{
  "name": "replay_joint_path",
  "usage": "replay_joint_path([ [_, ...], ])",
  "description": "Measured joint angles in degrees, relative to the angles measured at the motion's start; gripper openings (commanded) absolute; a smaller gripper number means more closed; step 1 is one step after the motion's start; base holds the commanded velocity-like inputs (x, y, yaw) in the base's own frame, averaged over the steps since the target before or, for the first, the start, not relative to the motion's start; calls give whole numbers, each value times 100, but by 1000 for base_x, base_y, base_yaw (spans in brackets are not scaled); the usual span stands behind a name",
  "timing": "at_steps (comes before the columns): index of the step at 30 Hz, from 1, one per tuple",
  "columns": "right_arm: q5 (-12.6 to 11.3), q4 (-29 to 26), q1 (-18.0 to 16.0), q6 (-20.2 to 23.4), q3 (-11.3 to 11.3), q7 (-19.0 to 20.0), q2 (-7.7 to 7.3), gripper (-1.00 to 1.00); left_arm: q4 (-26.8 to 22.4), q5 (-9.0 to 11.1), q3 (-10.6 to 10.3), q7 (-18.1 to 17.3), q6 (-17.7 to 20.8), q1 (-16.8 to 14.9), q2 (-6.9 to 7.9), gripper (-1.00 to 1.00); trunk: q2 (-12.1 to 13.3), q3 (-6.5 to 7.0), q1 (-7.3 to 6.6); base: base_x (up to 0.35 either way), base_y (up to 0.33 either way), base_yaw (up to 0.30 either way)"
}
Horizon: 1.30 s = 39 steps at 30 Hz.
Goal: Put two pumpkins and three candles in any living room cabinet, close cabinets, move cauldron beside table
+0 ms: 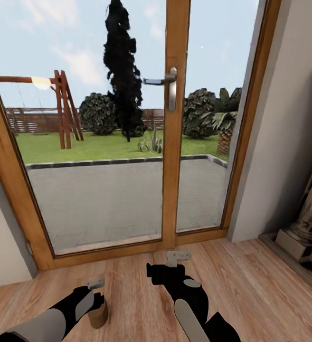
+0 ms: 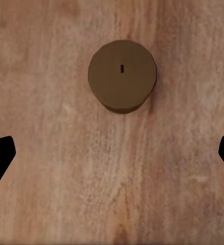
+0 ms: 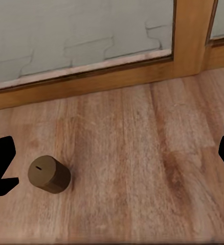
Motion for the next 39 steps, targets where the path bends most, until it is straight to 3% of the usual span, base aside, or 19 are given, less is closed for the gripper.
replay_joint_path([
  [30,-1,-3,0,0,0,0,0,100,-1,-5,0,0,-3,0,-70,100,-41,-665,77,0,0,0],
  [39,0,-3,0,0,0,0,0,100,-2,-5,0,-2,-3,0,-71,100,-41,-666,77,0,0,0],
])
